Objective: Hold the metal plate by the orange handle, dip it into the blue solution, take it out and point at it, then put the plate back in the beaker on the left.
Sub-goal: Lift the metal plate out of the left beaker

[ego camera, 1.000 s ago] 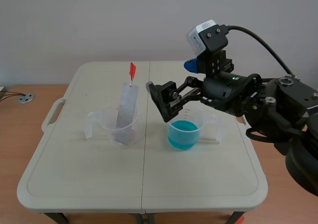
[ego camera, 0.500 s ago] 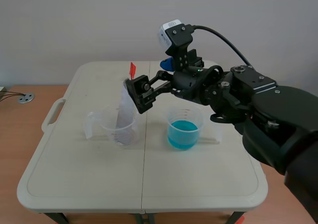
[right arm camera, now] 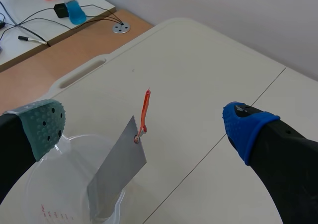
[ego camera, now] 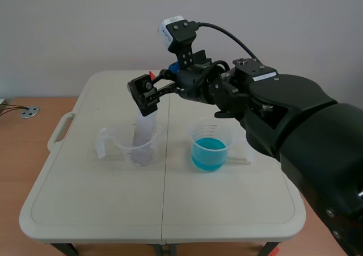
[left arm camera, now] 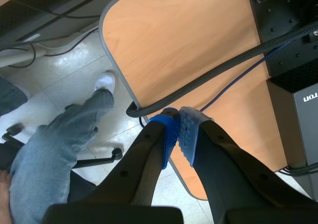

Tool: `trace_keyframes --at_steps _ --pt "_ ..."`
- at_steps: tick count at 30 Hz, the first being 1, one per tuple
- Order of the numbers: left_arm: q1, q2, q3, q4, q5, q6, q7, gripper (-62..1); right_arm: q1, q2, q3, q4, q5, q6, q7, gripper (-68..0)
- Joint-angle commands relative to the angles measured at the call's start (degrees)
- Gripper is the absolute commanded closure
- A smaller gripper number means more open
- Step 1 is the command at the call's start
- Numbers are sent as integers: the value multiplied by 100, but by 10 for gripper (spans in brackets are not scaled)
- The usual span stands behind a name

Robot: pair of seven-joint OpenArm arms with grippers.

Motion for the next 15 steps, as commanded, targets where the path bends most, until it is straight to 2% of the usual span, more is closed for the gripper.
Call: trace_keyframes --at_steps 1,10,15 --pt "-4 13 -11 96 -33 2 -33 -16 212 -101 0 -35 44 20 48 -663" --pt "-17 13 -11 96 -33 2 -33 -16 348 -286 0 -369 46 20 50 -662" --pt "-20 13 -11 96 -33 2 -35 -16 365 -284 0 -369 44 17 87 -531"
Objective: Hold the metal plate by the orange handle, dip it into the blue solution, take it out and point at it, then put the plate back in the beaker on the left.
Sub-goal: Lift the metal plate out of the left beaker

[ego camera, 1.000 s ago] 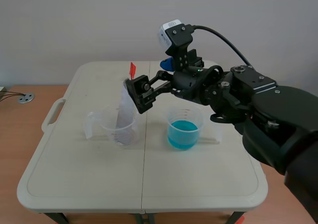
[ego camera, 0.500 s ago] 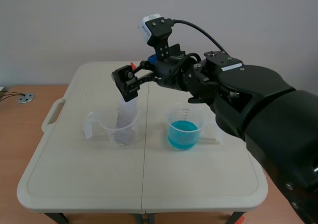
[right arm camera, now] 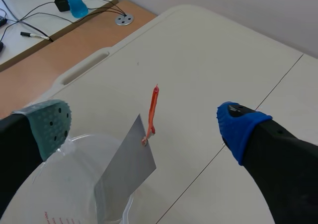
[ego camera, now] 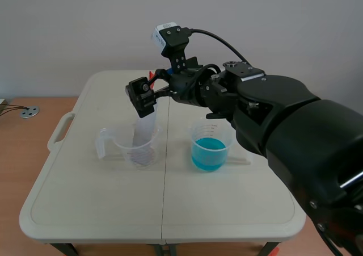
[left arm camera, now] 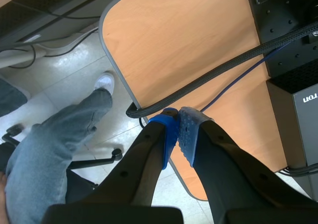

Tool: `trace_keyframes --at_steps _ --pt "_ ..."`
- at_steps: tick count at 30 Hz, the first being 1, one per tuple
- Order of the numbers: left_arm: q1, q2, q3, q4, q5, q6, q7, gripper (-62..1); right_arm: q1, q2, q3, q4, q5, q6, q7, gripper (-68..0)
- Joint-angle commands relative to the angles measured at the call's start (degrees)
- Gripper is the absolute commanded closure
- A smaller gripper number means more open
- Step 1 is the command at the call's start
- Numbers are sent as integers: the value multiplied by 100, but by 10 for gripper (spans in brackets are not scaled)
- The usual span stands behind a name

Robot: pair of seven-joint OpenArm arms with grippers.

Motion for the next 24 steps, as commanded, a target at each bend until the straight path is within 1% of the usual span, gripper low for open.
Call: trace_keyframes --at_steps 1,8,24 --pt "-17 13 -11 96 -33 2 -35 -16 197 -33 0 107 59 17 83 -506" --pt "-17 13 -11 96 -33 0 -35 -16 195 -35 0 107 59 20 79 -343" --pt "-17 13 -11 96 -33 0 -35 -16 195 -33 0 107 61 20 79 -136"
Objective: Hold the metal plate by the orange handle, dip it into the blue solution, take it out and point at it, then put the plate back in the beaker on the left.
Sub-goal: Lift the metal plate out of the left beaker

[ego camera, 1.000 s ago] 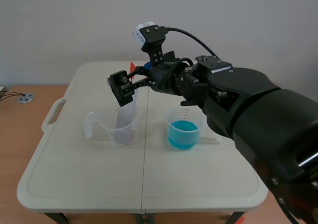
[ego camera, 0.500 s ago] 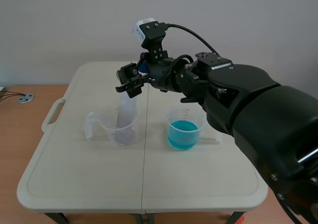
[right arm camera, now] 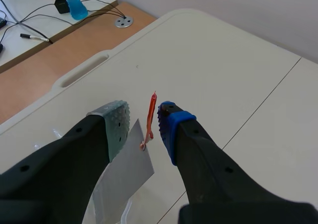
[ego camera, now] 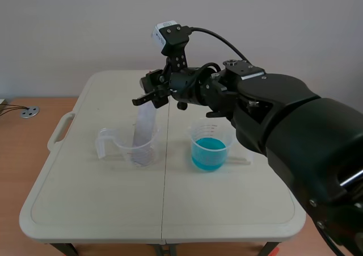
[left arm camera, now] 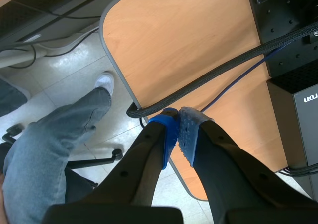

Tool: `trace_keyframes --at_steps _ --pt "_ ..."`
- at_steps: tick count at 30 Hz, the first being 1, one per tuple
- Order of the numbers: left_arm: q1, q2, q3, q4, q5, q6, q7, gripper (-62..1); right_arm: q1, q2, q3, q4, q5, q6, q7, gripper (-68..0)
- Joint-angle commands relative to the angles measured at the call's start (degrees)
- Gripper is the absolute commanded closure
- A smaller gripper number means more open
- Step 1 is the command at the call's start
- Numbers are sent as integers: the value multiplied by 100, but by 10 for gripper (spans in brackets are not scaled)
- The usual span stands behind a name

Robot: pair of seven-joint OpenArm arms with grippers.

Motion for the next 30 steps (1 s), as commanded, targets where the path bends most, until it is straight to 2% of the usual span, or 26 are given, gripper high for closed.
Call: trace_keyframes --at_steps 1,8,16,21,25,30 --pt "-17 13 -11 96 -33 0 -35 -16 179 -33 0 105 61 20 79 -123" --pt "-17 13 -11 96 -33 0 -35 -16 179 -31 0 105 59 20 59 -13" --pt "-17 13 -11 96 -33 0 -35 -16 177 -33 0 105 105 48 70 -13" --pt "-17 13 -11 96 -33 0 -35 -16 177 -33 2 107 105 634 293 -13" --pt "-17 13 -11 96 -33 0 -35 -16 177 -28 2 136 105 846 472 -13" --pt "-15 13 -11 96 -33 0 -35 -16 177 0 2 223 105 1290 605 -13"
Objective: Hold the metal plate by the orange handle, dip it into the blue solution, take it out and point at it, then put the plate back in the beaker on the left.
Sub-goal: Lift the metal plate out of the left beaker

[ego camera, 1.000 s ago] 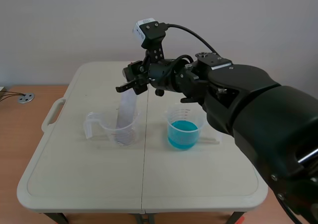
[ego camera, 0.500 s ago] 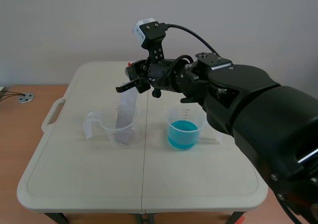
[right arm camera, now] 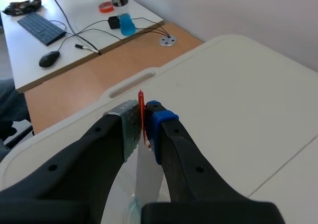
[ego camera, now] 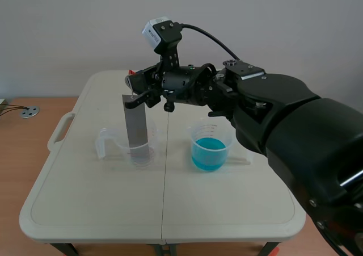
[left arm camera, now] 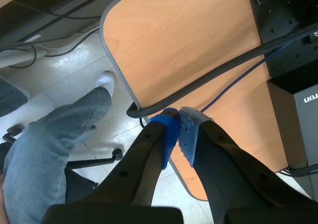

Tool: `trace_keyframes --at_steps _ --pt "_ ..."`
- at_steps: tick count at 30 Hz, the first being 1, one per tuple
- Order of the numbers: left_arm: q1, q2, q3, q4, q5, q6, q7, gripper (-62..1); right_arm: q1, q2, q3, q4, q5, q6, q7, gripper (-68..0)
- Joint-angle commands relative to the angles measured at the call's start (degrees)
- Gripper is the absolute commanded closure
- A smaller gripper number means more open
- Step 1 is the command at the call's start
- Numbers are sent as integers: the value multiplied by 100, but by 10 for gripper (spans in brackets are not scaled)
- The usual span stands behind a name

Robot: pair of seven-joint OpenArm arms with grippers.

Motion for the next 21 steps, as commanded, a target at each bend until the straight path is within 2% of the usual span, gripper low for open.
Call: trace_keyframes --at_steps 1,10,16,21 --pt "-15 13 -11 96 -33 0 -35 -16 177 2 2 229 85 111 109 -13" --pt "-15 13 -11 96 -33 0 -33 -16 175 98 7 494 83 557 107 -13" --pt "-15 13 -11 96 -33 2 -35 -16 61 293 20 1027 79 570 50 -13" --pt "-15 11 -13 98 -33 2 -35 -16 -79 407 24 1569 61 570 -302 -13"
